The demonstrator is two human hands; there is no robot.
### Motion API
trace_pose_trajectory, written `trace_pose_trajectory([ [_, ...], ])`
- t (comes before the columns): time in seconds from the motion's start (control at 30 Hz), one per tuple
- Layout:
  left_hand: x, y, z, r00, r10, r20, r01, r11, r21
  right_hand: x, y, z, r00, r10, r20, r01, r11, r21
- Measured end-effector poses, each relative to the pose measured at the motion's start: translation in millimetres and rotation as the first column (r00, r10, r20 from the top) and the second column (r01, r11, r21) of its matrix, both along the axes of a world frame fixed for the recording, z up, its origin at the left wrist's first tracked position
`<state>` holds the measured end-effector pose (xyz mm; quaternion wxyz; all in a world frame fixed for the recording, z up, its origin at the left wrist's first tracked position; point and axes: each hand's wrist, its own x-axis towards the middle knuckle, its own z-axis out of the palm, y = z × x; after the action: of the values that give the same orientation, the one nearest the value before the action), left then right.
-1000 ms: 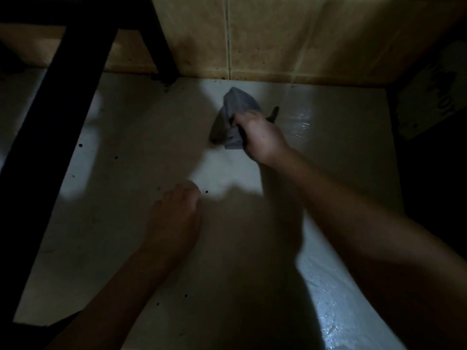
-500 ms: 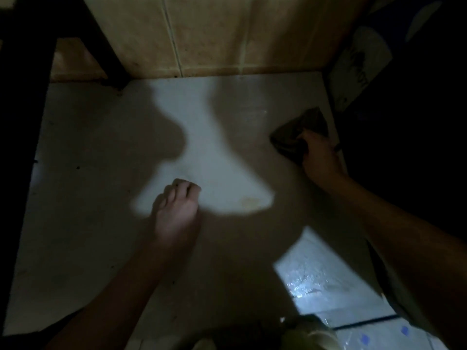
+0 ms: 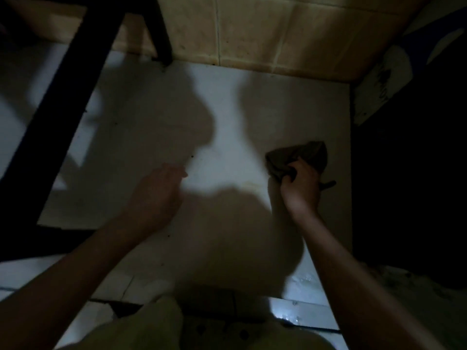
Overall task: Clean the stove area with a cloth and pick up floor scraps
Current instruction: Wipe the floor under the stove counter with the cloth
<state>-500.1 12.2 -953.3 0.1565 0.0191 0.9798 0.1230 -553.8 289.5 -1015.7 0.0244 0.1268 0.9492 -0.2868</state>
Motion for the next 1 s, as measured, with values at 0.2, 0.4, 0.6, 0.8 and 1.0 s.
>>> trace_pose_trajectory([
  [0.2,90.6,-6.9,33.1,0.997,0.069,0.018,-0.07,0.995,0.074,38.5,-49.0,12.3,0.975,0.191,0.117,-0.191,0.982,-0.015],
  [0.4,131.1,-30.0,54.2,0.998,0.038,0.057,-0.031,0.992,-0.124,59.7,-102.8,20.7,0.816,0.531,0.229,-0.534,0.844,-0.054],
  [0.6,144.1,-37.4,34.2,0.994,-0.019,0.109,0.037,0.985,-0.166,82.8,-101.7,14.8,0.682,0.706,0.192,-0.712,0.701,-0.047],
  [0.8,170.7,-51.1,1.3,0.992,0.046,0.115,-0.029,0.989,-0.143,126.8,-105.5,0.1,0.56,0.822,0.106,-0.828,0.554,0.081],
  [1.0,207.8,-68.0,11.7,0.958,0.269,0.099,-0.271,0.963,0.003,147.4,-103.0,10.3,0.434,0.889,0.145,-0.901,0.428,0.074],
])
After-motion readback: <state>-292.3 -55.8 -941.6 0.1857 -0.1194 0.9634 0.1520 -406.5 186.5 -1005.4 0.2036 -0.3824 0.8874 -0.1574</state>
